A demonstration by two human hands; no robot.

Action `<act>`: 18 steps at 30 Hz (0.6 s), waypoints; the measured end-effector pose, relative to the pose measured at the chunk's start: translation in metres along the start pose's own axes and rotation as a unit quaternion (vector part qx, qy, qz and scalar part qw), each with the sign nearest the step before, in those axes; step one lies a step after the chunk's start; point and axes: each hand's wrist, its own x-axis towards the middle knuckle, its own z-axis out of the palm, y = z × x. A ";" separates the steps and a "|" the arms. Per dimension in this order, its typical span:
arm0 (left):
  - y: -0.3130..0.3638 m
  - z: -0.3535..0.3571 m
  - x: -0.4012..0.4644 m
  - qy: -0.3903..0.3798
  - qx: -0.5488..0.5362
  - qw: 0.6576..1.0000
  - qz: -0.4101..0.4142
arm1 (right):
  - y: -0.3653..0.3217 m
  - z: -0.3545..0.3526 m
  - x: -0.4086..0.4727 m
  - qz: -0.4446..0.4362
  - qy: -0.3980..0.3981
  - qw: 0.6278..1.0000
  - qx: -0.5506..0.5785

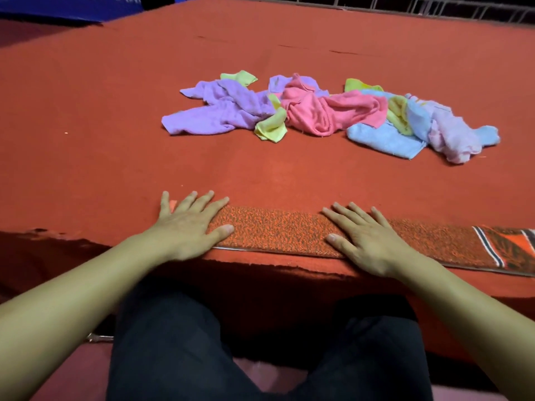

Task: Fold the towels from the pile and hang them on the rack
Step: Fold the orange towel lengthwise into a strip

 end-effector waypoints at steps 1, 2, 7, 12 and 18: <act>0.006 -0.004 0.001 0.015 0.004 1.000 0.003 | 0.000 -0.002 0.000 -0.005 0.003 1.000 0.014; 0.015 -0.008 0.001 0.039 0.011 0.999 0.018 | 0.001 -0.003 -0.001 -0.010 0.010 0.999 0.032; 0.096 -0.028 0.008 0.151 -0.087 0.969 0.176 | 0.019 -0.018 -0.015 -0.002 0.111 0.988 0.104; 0.202 -0.034 0.042 0.198 -0.212 0.911 0.292 | 0.106 -0.034 -0.052 0.095 0.228 0.963 0.109; 0.332 -0.046 0.079 0.121 -0.413 0.857 0.283 | 0.209 -0.047 -0.102 0.270 0.201 0.937 0.093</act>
